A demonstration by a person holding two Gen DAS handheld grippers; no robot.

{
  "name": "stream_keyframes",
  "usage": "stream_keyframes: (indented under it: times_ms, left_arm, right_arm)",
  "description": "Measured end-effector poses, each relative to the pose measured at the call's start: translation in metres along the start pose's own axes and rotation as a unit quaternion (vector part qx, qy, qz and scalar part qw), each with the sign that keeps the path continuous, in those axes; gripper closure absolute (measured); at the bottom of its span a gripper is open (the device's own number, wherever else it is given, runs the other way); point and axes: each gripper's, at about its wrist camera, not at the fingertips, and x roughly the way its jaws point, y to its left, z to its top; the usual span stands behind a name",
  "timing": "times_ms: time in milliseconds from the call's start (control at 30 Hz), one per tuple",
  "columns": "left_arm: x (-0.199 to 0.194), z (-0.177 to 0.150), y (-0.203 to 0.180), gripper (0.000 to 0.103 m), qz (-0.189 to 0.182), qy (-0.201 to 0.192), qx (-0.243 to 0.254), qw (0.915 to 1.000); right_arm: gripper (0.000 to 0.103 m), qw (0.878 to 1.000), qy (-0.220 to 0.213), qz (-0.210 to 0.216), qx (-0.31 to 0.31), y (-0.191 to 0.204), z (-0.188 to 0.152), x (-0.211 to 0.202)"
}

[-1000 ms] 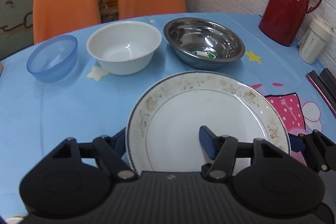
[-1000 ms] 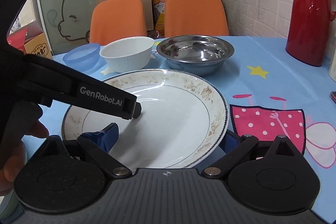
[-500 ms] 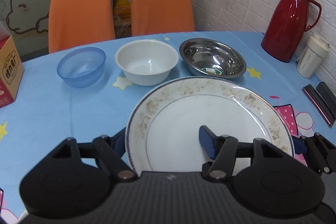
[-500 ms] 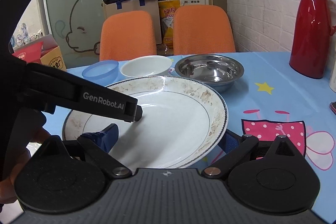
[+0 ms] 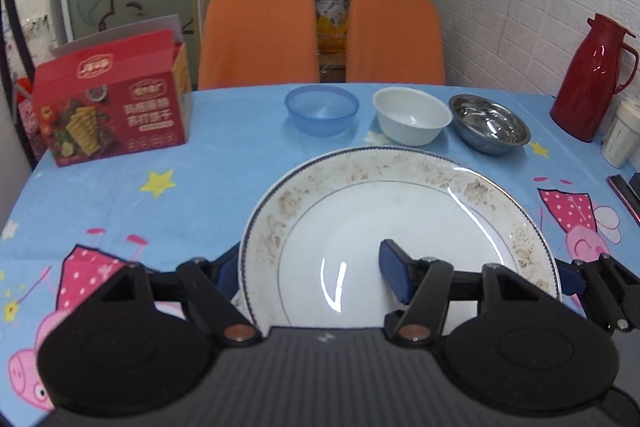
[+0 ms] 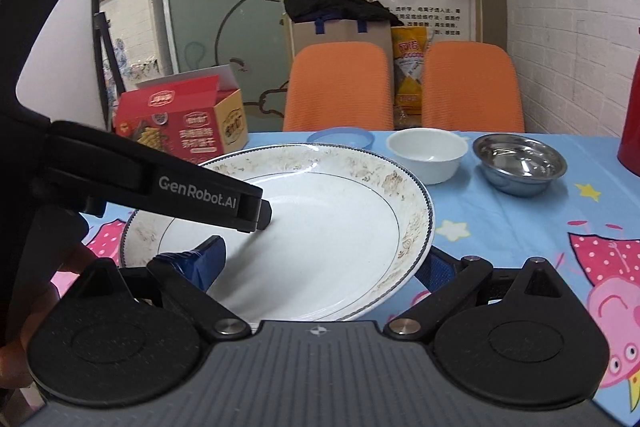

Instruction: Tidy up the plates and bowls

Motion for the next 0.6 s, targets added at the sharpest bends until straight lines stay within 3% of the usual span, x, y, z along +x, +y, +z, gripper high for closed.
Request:
stream_keyframes:
  times_ms: [233,600]
  left_arm:
    - [-0.01,-0.043,0.034,0.041,0.016,0.017,-0.033,0.9992]
    - [0.01,-0.071,0.044,0.038,0.012,0.023,-0.051,0.9984]
  right_arm:
    - [0.016,0.999,0.027,0.031,-0.014,0.039,-0.029,-0.004]
    - [0.016,0.997,0.056,0.039,-0.022,0.046,-0.051,0.011]
